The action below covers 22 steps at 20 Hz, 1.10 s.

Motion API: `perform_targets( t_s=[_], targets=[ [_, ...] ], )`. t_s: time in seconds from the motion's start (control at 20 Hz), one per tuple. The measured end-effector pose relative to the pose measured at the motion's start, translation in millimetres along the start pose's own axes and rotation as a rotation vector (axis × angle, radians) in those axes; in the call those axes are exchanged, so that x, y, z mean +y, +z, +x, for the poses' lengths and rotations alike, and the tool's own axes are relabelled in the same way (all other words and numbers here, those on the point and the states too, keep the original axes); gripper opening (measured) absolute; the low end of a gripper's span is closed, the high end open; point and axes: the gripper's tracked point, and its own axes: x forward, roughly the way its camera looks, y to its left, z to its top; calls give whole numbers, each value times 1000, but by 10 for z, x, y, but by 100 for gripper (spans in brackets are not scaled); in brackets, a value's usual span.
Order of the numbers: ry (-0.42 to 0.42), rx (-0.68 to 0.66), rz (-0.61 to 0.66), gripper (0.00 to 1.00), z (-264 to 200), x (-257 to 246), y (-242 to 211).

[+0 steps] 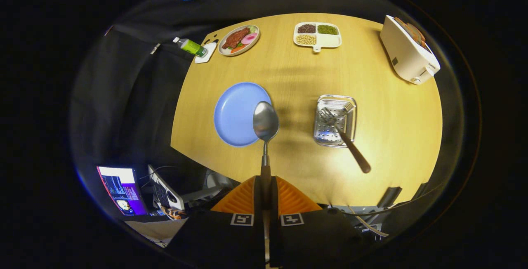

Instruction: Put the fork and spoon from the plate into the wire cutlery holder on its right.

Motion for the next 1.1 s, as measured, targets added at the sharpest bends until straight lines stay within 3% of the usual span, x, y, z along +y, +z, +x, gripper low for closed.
perform_targets(
  t_s=[0.35, 1.1],
  targets=[
    [-66, 130, -16, 9, -231, -564, 137],
    [-128, 323, -51, 9, 179, -1060, 331]
  ],
)
